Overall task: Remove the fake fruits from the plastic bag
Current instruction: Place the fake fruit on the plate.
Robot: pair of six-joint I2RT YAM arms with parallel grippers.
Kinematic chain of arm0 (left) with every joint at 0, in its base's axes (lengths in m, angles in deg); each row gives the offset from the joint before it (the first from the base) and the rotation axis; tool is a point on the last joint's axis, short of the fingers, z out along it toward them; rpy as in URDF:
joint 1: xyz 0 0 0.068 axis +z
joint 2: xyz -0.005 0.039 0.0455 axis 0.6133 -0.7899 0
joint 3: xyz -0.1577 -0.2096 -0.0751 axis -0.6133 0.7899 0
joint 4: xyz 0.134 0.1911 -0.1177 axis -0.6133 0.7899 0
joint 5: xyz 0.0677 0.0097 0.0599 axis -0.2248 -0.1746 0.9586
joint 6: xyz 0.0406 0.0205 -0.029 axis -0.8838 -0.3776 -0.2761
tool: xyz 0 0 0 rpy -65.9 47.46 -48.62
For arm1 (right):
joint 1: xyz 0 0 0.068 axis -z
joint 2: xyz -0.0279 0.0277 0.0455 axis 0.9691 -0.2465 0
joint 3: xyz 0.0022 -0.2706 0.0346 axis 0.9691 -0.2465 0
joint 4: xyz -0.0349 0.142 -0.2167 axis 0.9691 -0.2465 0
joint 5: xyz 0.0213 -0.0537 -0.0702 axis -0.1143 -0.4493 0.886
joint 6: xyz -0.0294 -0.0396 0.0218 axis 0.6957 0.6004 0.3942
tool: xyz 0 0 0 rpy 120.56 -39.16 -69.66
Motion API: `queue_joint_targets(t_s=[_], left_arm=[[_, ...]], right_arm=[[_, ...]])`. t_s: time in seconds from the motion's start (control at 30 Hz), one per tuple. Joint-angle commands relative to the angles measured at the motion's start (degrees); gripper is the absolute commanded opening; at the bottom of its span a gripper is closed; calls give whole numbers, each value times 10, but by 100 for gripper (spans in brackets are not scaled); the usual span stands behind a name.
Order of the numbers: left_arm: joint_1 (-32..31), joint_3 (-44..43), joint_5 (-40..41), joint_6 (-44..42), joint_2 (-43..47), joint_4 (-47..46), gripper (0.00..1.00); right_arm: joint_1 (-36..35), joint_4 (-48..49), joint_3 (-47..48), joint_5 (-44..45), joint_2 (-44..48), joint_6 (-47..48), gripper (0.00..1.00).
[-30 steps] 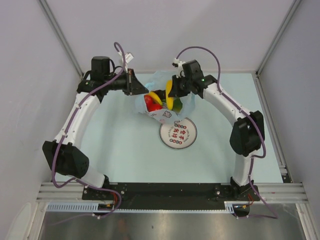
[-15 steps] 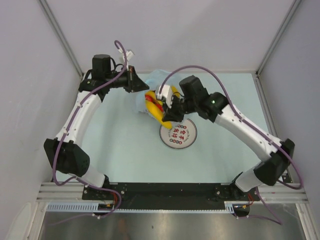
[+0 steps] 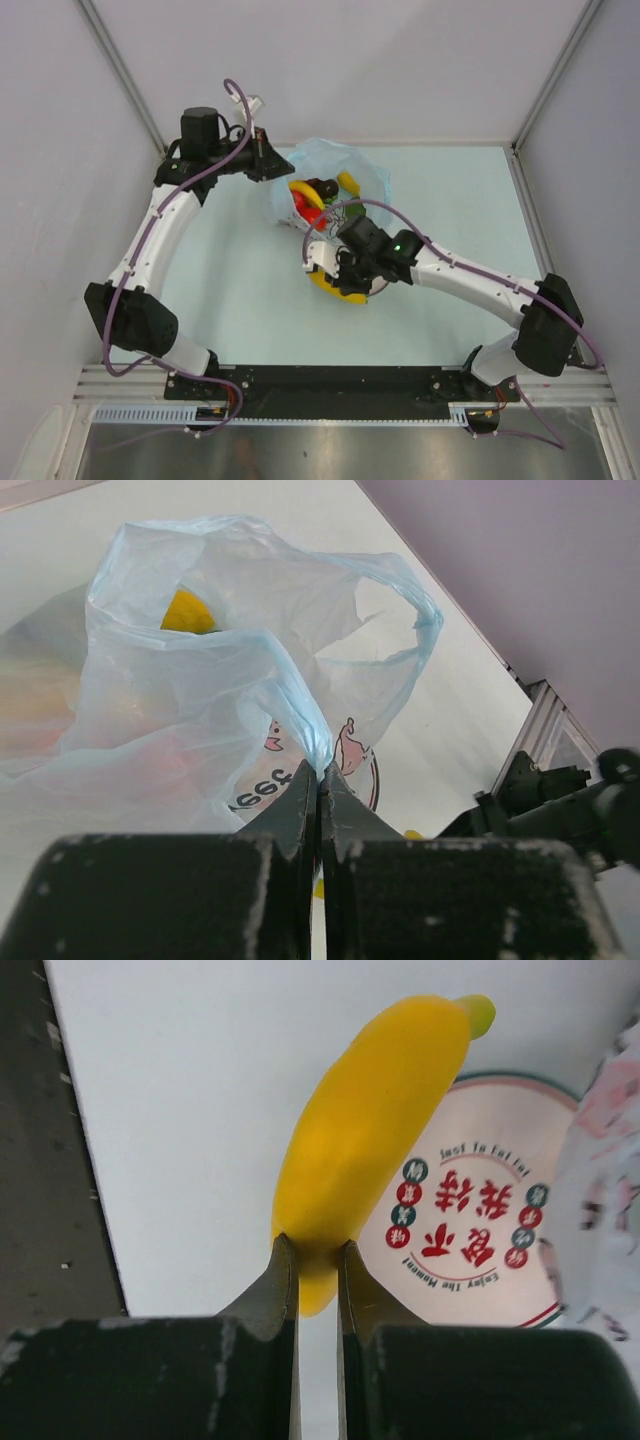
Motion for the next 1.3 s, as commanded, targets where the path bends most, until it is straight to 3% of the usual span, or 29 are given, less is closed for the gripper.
queue_joint_targets(t_s=[0.0, 0.23, 0.67, 0.7, 0.73, 0.77, 0.8, 0.83, 0.97, 1.07, 1.2, 1.27], left_arm=[[-5, -7, 14, 3, 45, -16, 0], [-6, 21, 22, -2, 73, -16, 0], [-5, 20, 21, -5, 70, -15, 0], [-6, 20, 20, -5, 70, -16, 0], [-5, 20, 18, -4, 68, -14, 1], [-5, 20, 17, -4, 68, -13, 0], [-5, 21, 15, -3, 67, -12, 0], [-4, 21, 14, -3, 68, -9, 0], [1, 57, 27, 4, 90, 0, 0], [20, 107, 41, 22, 124, -6, 0], [53, 154, 40, 9, 160, -2, 0], [57, 166, 35, -10, 172, 11, 0]], right_arm=[[-29, 77, -47, 131, -15, -23, 0], [-31, 142, -80, 235, -44, 31, 0], [-39, 198, -123, 251, -89, 113, 0], [-39, 197, -124, 249, -96, 114, 6], [-36, 196, -123, 248, -100, 111, 21], [-35, 197, -123, 249, -102, 104, 58], [-34, 195, -123, 253, -100, 99, 71], [-34, 187, -120, 256, -96, 98, 75], [-14, 101, -73, 202, -25, 114, 80], [32, 31, -11, 54, 58, 130, 79], [96, 121, 14, 16, 110, 69, 82], [127, 166, 30, 17, 77, 17, 72]])
